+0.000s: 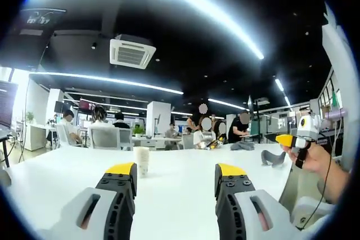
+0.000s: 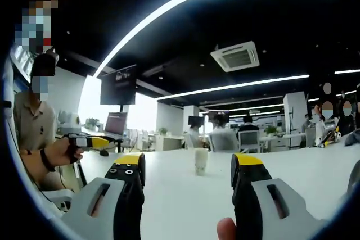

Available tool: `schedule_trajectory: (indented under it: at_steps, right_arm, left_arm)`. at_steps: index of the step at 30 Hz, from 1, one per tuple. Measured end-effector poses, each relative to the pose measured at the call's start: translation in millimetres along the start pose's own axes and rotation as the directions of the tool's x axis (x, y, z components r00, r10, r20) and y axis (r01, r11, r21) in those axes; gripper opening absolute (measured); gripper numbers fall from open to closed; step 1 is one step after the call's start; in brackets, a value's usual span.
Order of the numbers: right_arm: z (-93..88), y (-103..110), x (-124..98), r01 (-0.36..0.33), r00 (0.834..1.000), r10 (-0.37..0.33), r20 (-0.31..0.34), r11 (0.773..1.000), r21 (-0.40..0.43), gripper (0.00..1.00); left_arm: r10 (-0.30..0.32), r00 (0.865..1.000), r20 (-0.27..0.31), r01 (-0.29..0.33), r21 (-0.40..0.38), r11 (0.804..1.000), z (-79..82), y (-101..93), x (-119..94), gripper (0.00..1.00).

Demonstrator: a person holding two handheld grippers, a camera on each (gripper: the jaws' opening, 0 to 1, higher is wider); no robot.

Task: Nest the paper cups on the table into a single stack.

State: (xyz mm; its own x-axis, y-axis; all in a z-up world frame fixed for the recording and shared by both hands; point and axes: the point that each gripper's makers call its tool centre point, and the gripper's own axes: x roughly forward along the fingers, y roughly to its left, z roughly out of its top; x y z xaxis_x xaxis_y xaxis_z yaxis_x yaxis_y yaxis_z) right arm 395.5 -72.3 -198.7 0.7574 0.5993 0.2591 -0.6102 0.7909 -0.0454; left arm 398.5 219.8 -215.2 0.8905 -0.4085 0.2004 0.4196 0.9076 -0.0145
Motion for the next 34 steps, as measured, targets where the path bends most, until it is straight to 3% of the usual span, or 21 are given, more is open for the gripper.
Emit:
schedule_trajectory:
  at_steps: [17,34]
  right_arm:
    - [-10.5,-9.1,4.2,0.033,0.999,-0.034,-0.030,0.999,-0.007,0.66]
    - [-9.9,-12.6,1.1,0.046,0.999,-0.046,-0.018,0.999,-0.017,0.66]
  left_arm:
    - [0.020,1.000,0.008,-0.020,-0.013,1.000,-0.9,16.0,1.0,0.59]
    - [0.017,1.000,-0.009,-0.017,-0.003,1.000,-8.3,11.4,3.9,0.58]
